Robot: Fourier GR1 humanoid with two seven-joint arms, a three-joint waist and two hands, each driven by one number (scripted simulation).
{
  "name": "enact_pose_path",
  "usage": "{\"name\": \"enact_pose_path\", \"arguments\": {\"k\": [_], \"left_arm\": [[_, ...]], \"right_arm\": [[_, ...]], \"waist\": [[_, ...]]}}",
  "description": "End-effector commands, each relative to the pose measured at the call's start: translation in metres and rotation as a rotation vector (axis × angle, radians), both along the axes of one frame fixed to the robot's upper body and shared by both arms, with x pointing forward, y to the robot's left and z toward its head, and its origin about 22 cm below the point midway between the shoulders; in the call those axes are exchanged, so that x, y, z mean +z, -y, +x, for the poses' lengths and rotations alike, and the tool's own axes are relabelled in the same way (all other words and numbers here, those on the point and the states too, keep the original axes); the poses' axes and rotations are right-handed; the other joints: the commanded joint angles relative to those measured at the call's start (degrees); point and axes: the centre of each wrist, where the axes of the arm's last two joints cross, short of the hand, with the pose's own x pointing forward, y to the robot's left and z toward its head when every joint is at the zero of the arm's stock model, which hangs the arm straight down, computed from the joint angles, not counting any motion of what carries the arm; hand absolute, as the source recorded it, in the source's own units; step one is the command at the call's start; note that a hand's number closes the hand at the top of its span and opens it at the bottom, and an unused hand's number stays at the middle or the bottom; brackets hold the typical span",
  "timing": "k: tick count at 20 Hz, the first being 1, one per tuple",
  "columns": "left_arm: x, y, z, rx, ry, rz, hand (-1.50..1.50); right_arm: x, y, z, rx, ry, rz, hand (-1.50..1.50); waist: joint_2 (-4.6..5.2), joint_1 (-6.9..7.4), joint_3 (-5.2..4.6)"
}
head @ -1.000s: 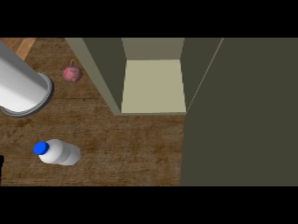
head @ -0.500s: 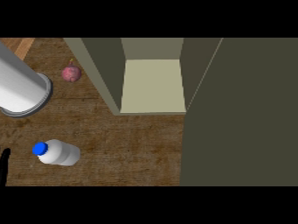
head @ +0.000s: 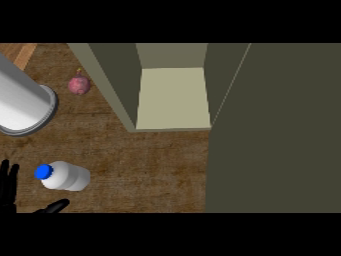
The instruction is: Pick up the bottled water, place it into the cabinet and close the cabinet
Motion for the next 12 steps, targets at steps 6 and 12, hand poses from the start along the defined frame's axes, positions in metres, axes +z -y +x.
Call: {"name": "enact_pose_path", "arguments": {"k": [6,12], "left_arm": [[-0.06,-0.016,0.004,0.002,-0.064,-0.047,-1.5],[-0.09,-0.02,0.029,0.003,-0.078,-0.064,-1.5]], "right_arm": [[0.037,-0.012,-0.032,0.064,0.083,0.09,-1.5],[0.034,-0.009,-0.021,0.079,0.083,0.108,-1.5]], "waist": [[-0.02,-0.11,-0.01],[0.32,0.52,-0.02]]}}
